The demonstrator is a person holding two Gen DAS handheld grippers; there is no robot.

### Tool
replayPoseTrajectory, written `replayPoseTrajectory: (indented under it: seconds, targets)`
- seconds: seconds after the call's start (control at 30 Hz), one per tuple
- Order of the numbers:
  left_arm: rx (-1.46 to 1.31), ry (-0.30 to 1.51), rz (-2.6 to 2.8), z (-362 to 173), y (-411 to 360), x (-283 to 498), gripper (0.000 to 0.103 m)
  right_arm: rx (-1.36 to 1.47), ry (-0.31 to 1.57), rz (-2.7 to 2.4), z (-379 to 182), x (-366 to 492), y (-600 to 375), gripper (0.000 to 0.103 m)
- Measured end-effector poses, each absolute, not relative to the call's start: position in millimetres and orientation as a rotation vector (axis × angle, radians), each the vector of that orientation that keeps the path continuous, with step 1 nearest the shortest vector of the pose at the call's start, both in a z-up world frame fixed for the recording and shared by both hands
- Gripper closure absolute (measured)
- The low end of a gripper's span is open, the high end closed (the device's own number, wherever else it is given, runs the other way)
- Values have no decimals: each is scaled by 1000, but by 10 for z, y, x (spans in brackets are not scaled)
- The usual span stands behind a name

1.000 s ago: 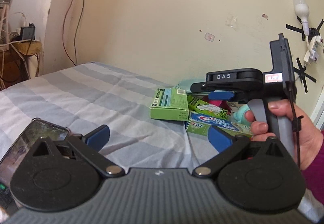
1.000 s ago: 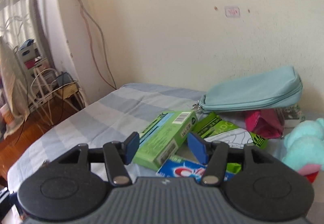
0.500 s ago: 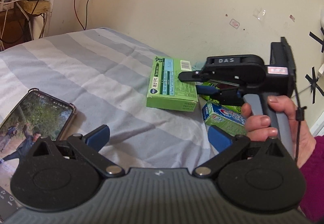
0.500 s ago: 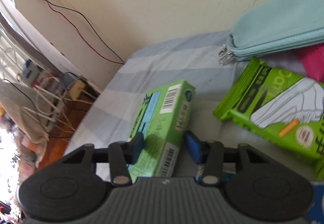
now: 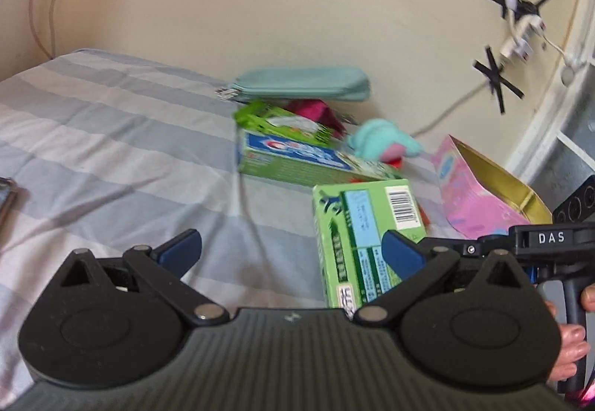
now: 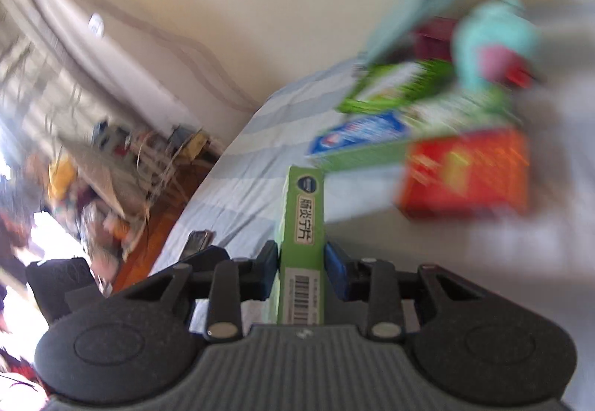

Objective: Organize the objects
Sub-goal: 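Carry the green box to the pink tin and lower it inside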

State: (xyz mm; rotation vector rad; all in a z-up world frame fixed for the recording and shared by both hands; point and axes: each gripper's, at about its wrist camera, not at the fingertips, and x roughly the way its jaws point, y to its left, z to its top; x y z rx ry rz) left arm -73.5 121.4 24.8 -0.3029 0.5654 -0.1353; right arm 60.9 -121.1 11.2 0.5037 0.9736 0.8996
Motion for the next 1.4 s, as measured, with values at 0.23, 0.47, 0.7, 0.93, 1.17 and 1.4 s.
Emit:
replayPoseTrajectory:
  seconds: [0.23, 0.47, 0.7, 0.93, 1.17, 1.4]
  targets:
    - [-232, 634, -190, 247, 888, -556, 0, 581, 874, 689, -43, 253, -2093, 60]
    - [-239, 707, -206, 220, 785, -688, 0, 410, 756, 693, 154, 284, -2144, 50]
    - [-323, 774, -254, 167, 706, -809, 1, 329, 768, 775, 109, 789, -1733, 50]
    - [-357, 821, -303, 83, 580, -605, 5, 330, 860, 855, -97, 848, -1515, 67]
    - [-330, 805, -287, 106, 629, -350, 5, 317, 857, 869, -31, 256, -1790, 70]
    - [-337, 735, -325, 311, 775, -455, 4, 223, 744, 826, 101, -300, -1979, 49]
